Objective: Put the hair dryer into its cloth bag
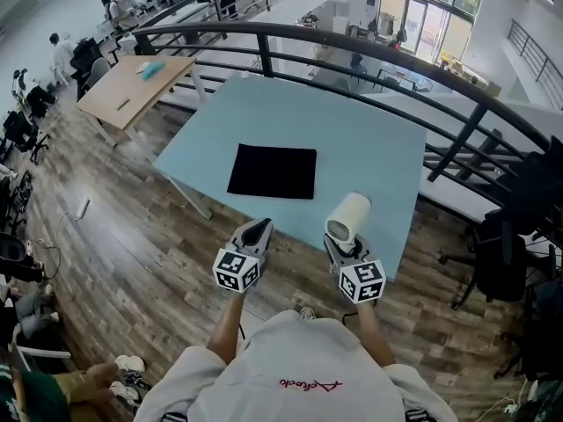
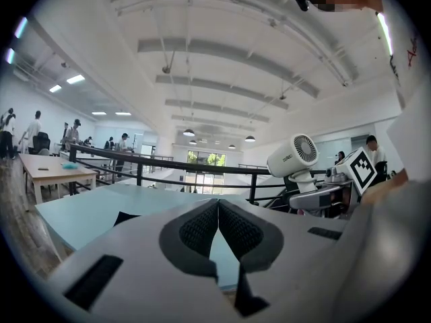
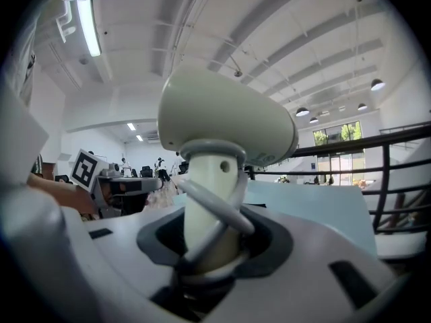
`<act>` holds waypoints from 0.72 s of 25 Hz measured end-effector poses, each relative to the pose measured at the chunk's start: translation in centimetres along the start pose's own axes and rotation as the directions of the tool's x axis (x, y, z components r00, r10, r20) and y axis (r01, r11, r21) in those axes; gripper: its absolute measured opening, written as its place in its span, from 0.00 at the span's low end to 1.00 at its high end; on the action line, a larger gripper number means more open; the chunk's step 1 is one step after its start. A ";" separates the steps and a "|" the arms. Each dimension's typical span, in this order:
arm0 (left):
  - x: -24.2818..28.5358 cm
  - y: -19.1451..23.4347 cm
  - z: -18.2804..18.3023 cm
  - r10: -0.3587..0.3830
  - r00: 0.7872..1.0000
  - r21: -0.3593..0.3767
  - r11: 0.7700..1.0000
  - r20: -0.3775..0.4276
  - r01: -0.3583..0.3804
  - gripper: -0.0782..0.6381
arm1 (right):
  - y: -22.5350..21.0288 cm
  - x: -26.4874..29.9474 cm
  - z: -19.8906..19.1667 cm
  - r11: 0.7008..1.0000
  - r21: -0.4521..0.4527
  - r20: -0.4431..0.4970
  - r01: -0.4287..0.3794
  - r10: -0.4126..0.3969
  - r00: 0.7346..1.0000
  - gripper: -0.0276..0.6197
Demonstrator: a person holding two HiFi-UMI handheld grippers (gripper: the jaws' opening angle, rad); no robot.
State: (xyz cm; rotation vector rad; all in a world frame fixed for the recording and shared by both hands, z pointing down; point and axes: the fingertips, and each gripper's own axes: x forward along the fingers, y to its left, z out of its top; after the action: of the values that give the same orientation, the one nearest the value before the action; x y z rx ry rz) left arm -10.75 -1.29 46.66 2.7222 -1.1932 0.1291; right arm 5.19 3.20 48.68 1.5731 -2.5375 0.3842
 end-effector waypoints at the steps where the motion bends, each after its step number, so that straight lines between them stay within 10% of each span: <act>1: 0.6 0.1 0.1 0.000 1.000 0.002 1.000 0.000 0.000 0.12 | -0.6 0.3 0.1 1.000 0.000 0.002 0.000 0.000 1.000 0.32; 18: 5.3 -0.7 -1.6 -0.064 0.997 -0.024 0.998 -0.050 0.063 0.12 | -3.0 2.6 -0.2 0.999 0.047 -0.024 -0.012 0.013 1.000 0.32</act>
State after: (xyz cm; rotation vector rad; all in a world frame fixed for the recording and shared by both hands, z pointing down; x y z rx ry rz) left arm -6.68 -4.36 48.92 2.7163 -1.0872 0.1747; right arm 6.72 -0.24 49.97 1.5591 -2.5389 0.4643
